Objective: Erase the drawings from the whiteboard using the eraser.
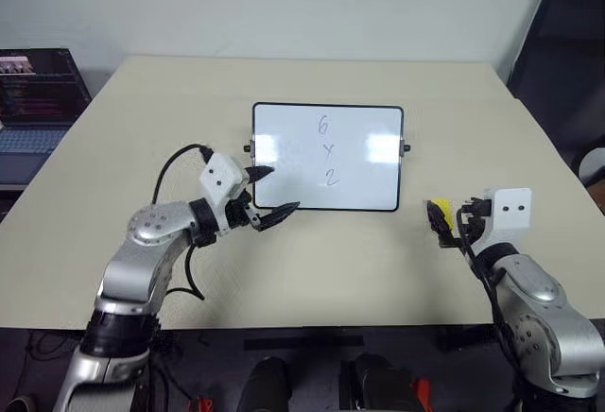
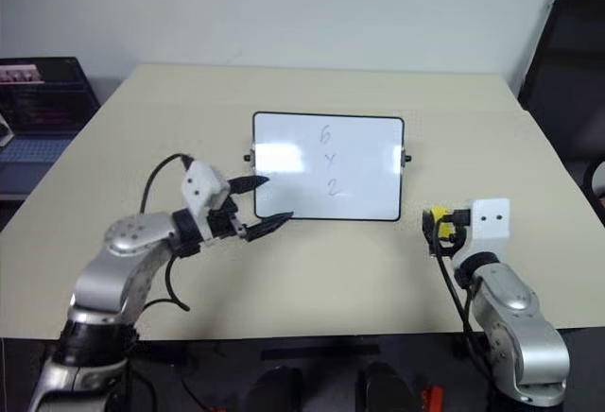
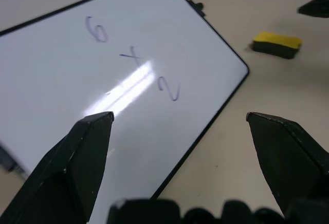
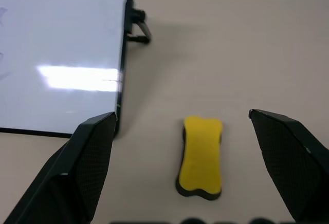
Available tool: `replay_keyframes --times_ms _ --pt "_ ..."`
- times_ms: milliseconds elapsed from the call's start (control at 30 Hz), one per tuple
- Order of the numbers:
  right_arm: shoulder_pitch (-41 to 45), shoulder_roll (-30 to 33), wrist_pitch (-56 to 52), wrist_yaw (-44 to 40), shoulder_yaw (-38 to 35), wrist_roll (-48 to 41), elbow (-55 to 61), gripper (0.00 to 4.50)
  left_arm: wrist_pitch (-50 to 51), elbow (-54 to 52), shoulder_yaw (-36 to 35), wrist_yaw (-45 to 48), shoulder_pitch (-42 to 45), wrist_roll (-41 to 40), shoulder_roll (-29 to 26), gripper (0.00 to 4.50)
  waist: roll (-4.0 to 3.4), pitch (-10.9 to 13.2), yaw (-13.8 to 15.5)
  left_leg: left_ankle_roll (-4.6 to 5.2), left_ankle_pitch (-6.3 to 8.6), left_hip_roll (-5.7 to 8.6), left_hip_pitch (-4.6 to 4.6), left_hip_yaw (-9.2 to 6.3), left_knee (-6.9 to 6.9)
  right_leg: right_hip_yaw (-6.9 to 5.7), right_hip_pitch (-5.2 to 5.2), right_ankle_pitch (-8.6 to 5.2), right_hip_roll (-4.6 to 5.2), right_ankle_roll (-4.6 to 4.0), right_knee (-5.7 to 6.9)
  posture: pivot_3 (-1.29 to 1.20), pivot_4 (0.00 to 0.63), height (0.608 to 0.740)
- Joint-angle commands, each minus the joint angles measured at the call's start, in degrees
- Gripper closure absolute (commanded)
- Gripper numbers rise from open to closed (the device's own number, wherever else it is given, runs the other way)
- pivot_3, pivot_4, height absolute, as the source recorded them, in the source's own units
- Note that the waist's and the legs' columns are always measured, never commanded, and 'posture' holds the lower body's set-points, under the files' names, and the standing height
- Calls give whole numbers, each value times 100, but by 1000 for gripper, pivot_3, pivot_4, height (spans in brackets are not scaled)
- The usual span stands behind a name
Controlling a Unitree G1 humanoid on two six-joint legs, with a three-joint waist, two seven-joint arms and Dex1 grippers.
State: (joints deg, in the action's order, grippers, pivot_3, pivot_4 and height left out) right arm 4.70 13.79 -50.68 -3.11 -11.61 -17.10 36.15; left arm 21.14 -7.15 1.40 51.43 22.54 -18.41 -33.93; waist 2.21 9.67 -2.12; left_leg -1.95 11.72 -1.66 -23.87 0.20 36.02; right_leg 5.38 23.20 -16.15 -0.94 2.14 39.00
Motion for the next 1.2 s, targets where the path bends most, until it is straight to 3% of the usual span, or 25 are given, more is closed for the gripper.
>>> replay_keyframes --times_ms 33,200,533,1200 --pt "375 -250 -155 258 -137 -52 -215 19 -218 197 403 803 275 -90 -80 0 -2 1 -29 1 0 -1 -1 0 0 1 0 1 0 -2 0 0 150 740" --pt "900 -243 -250 277 -190 30 -880 19 -285 445 758 1486 710 -92 -41 0 -2 3 -81 2 1 -2 -4 -3 1 -1 1 3 1 -5 1 0 150 740" --pt "1391 -62 283 236 -70 336 -2168 19 -151 446 790 1627 1131 -81 79 0 -3 3 -109 7 4 -1 -5 -1 0 1 1 4 1 -5 0 0 150 740" --pt "1271 -254 292 255 -23 481 -2429 19 72 202 717 1605 1011 -158 -85 0 -5 4 -112 7 4 -3 -4 -3 0 2 1 4 1 -5 1 0 150 740"
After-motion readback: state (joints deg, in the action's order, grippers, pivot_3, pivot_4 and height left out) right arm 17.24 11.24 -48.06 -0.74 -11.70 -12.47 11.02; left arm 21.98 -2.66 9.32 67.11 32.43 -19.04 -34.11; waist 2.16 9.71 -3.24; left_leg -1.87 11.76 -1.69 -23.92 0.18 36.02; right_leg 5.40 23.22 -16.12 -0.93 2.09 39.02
